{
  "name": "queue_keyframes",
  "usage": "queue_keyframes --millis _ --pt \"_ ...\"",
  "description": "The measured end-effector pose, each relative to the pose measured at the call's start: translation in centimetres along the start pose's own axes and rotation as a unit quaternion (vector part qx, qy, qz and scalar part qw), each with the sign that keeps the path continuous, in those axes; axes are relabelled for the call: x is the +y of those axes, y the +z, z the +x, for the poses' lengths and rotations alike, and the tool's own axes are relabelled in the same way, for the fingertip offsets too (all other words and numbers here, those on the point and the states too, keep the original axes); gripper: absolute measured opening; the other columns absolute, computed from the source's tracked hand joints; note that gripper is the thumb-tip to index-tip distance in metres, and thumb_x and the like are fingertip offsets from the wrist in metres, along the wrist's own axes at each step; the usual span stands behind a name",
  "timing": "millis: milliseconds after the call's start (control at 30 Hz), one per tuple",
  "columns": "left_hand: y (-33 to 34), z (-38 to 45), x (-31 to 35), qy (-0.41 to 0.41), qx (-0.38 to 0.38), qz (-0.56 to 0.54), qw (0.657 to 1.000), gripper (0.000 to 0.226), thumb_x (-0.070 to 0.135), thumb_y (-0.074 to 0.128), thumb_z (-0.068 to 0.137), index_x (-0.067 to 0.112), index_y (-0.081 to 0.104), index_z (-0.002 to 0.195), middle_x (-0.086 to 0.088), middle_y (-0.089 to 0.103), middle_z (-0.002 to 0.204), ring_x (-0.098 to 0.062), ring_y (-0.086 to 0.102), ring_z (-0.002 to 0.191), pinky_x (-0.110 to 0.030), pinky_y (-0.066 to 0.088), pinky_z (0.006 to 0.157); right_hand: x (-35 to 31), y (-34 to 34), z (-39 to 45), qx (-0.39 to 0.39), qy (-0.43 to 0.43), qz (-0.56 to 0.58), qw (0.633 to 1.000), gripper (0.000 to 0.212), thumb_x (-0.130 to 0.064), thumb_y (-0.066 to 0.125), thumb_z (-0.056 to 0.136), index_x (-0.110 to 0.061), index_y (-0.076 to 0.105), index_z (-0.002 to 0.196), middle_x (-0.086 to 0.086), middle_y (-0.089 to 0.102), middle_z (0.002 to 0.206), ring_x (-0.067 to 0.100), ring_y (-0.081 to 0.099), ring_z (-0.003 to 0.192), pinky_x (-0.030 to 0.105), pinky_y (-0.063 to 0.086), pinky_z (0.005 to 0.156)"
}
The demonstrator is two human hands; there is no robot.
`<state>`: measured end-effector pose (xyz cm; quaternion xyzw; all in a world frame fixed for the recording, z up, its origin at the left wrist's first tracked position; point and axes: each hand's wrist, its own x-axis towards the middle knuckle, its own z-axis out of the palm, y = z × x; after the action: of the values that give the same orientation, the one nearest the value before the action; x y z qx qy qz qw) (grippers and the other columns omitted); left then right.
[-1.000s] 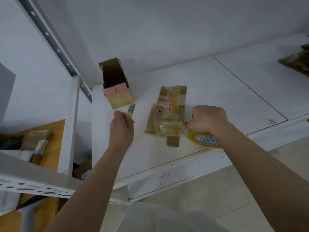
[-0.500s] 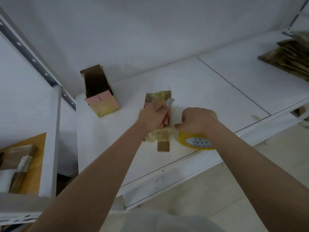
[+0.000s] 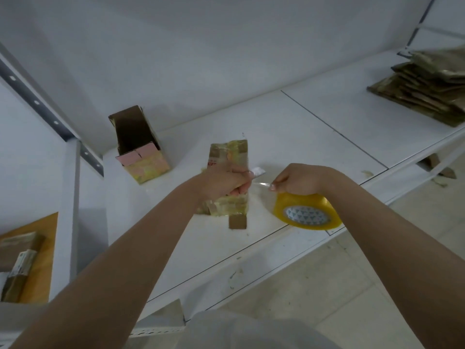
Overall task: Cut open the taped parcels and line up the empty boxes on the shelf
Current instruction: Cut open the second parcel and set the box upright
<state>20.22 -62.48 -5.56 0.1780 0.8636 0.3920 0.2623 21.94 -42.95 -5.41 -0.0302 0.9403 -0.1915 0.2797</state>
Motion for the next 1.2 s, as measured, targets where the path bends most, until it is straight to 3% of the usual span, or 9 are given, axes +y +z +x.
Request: queue_keyframes --millis 133,267,433,533,733,867,933,1033,1200 --pt "-0.3 0.3 0.8 -0.034 -0.035 0.133 0.99 0.037 0.026 0.051 0.097 0.018 0.058 0.062 0.013 0.045 0.049 -0.01 0.042 0.056 -0.026 0.035 0.063 0.3 0.1 -0.3 0.011 -0.003 0.049 0.999 0.033 -0.038 0.053 0.099 -0.023 0.067 0.125 0.003 0.06 0.128 0.018 0.053 0.108 0.028 0.036 0.088" --pt "0.4 1.0 2.2 -0.061 -0.054 0.253 0.964 0.029 0.022 0.05 0.093 0.017 0.06 0.066 0.001 0.052 0.073 -0.018 0.051 0.074 -0.031 0.037 0.067 0.3 0.6 -0.2 0.04 0.007 0.081 0.996 0.029 -0.035 0.058 0.096 -0.019 0.073 0.116 0.006 0.066 0.121 0.023 0.059 0.109 0.034 0.046 0.097" --pt "2.0 1.7 3.2 -0.086 -0.029 0.37 0.925 0.024 0.015 0.042 0.096 0.008 0.056 0.078 -0.003 0.049 0.071 -0.017 0.047 0.065 -0.026 0.034 0.053 0.4 1.7 0.0 0.102 0.032 0.047 0.993 0.026 -0.038 0.054 0.094 -0.028 0.074 0.107 -0.001 0.068 0.114 0.022 0.06 0.105 0.039 0.048 0.095" --pt "3.1 1.9 3.4 -0.085 0.002 0.414 0.906 0.028 0.016 0.04 0.097 0.011 0.053 0.073 -0.002 0.05 0.073 -0.015 0.047 0.064 -0.026 0.037 0.055 0.3 2.2 -0.1 0.117 0.04 0.045 0.991 0.026 -0.038 0.053 0.094 -0.03 0.073 0.109 -0.003 0.068 0.111 0.022 0.061 0.104 0.037 0.049 0.091" --pt "1.6 1.3 1.7 -0.05 0.012 0.342 0.938 0.041 0.027 0.035 0.102 0.006 0.061 0.079 -0.009 0.059 0.083 -0.023 0.056 0.079 -0.035 0.041 0.069 0.4 2.5 0.3 0.115 0.073 0.095 0.986 0.025 -0.038 0.058 0.088 -0.027 0.072 0.106 0.0 0.068 0.109 0.024 0.062 0.1 0.042 0.051 0.094" --pt "1.0 0.4 0.6 -0.041 0.087 0.216 0.972 0.043 0.026 0.036 0.104 -0.001 0.064 0.085 -0.013 0.063 0.079 -0.021 0.054 0.067 -0.03 0.043 0.066 0.1 2.3 0.5 0.111 0.092 0.103 0.984 0.027 -0.035 0.06 0.085 -0.024 0.07 0.108 0.002 0.067 0.106 0.025 0.061 0.097 0.043 0.051 0.094" --pt "1.3 0.5 0.3 -0.043 0.111 0.221 0.968 0.047 0.026 0.034 0.105 -0.003 0.064 0.083 -0.009 0.062 0.073 -0.02 0.056 0.065 -0.023 0.039 0.059 0.0 2.1 0.6 0.108 0.1 0.107 0.983 0.027 -0.034 0.061 0.086 -0.022 0.069 0.109 0.004 0.065 0.104 0.026 0.061 0.095 0.044 0.051 0.095" --pt "2.3 1.0 0.0 -0.057 0.159 0.251 0.953 0.046 0.036 0.048 0.098 0.014 0.05 0.058 0.001 0.052 0.061 -0.02 0.054 0.064 -0.029 0.036 0.057 0.0 2.2 0.7 0.11 0.103 0.107 0.983 0.028 -0.035 0.062 0.086 -0.02 0.067 0.109 0.005 0.064 0.102 0.027 0.061 0.094 0.045 0.05 0.095" --pt "3.4 1.4 -0.1 -0.084 0.216 0.268 0.935 0.03 0.024 0.055 0.085 0.02 0.04 0.059 0.003 0.046 0.062 -0.025 0.056 0.071 -0.03 0.042 0.061 1.9 1.6 -0.2 0.129 0.12 0.13 0.976 0.027 -0.037 0.061 0.087 -0.017 0.067 0.104 0.007 0.065 0.096 0.028 0.063 0.09 0.046 0.052 0.093"
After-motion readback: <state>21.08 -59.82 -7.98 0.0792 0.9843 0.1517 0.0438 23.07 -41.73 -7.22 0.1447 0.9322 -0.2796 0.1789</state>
